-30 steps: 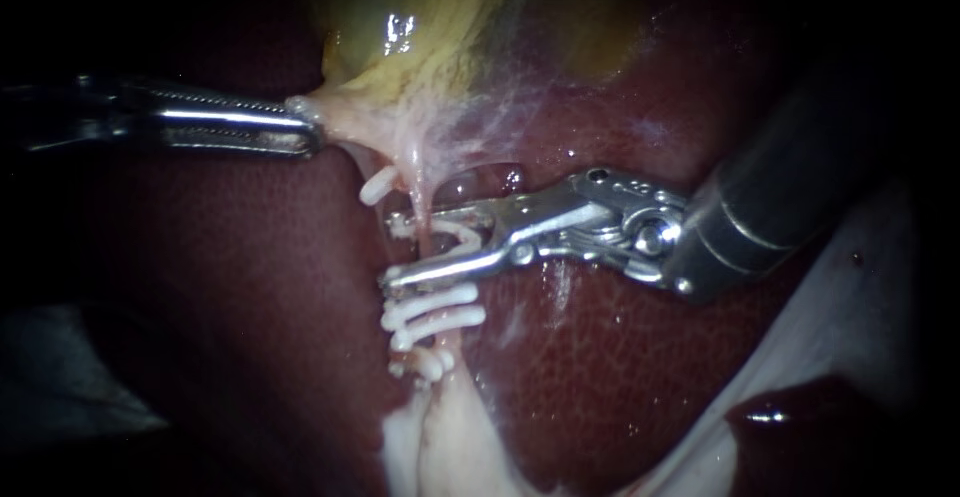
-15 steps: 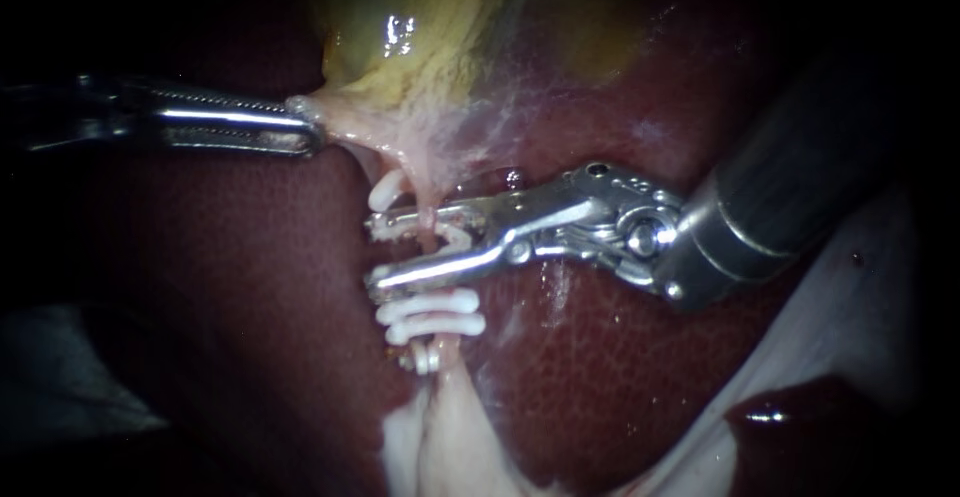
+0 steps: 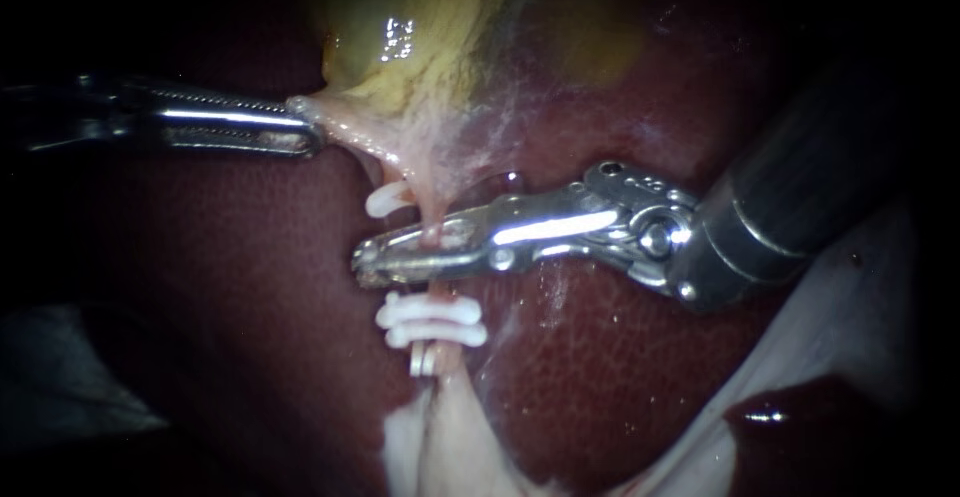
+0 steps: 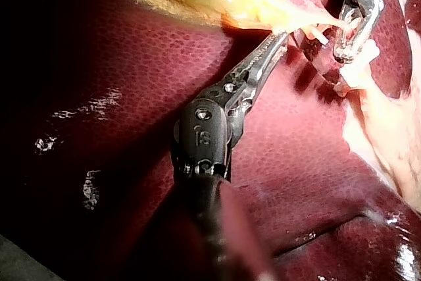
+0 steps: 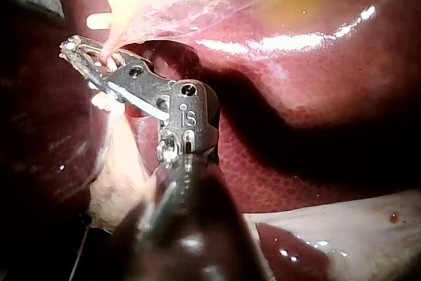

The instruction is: Clipping third clip right tube

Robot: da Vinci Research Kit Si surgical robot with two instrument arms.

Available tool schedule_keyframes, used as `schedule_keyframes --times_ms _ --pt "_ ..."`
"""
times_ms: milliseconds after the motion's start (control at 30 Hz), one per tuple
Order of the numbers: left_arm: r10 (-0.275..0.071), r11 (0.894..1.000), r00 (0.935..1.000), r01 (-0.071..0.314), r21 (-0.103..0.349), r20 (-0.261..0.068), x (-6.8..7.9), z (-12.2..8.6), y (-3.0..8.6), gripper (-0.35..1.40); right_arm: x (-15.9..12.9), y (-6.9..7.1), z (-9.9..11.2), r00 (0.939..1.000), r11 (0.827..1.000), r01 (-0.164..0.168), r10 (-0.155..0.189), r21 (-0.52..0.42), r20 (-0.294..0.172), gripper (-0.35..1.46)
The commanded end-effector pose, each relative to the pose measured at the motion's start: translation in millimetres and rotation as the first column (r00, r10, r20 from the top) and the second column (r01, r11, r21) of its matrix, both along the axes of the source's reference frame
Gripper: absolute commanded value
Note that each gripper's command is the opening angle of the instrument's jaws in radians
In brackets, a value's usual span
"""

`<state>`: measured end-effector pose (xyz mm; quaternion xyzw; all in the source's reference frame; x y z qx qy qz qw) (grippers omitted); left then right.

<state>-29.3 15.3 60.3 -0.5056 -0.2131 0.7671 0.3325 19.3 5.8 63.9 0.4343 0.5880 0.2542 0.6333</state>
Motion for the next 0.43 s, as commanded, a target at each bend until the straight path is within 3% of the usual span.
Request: schedule_keyframes --times_ms 33,433 --pt "0.000 1.000 1.0000 0.000 0.000 0.000 -0.1 0.0 0.0 -0.35 0.0 -0.1 0.2 1.0000 1.000 -0.003 0.003 -0.003 0.002 -0.35" --pt "-0.001 1.000 1.0000 0.001 0.000 -0.001 -0.2 0.0 0.0 -0.35 0.0 0.0 0.2 1.0000 1.000 0.006 -0.006 -0.001 -0.004 -0.35"
